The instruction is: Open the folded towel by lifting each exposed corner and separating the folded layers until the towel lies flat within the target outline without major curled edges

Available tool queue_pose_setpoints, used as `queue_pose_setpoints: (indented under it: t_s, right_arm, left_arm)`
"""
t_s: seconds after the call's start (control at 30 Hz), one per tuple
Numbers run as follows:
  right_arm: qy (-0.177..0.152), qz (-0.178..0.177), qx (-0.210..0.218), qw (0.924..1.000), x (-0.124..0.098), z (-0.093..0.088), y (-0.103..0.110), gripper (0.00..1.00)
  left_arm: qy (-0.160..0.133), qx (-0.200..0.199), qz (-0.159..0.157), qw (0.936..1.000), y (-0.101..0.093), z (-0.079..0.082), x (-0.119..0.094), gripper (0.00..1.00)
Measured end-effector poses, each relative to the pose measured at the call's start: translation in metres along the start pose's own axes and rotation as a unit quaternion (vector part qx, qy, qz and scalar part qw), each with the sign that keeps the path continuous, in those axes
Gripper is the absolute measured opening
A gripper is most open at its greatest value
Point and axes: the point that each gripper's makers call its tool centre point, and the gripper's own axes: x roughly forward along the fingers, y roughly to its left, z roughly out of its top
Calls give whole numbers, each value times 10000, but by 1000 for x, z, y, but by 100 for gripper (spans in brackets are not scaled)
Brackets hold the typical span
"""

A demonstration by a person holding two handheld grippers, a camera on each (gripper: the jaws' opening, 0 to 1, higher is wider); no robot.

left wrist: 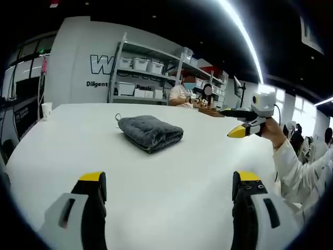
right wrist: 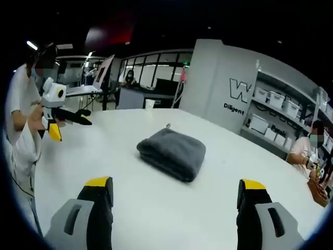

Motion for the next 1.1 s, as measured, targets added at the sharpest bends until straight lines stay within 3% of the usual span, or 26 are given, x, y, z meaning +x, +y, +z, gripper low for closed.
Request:
queue_pose_setpoints:
  t_s: [1.1]
  right_arm:
    - [223,477,-1181,9916,102,29,38,98]
  left_arm:
    - [131,96,-28,9999,11,-9,-10,98]
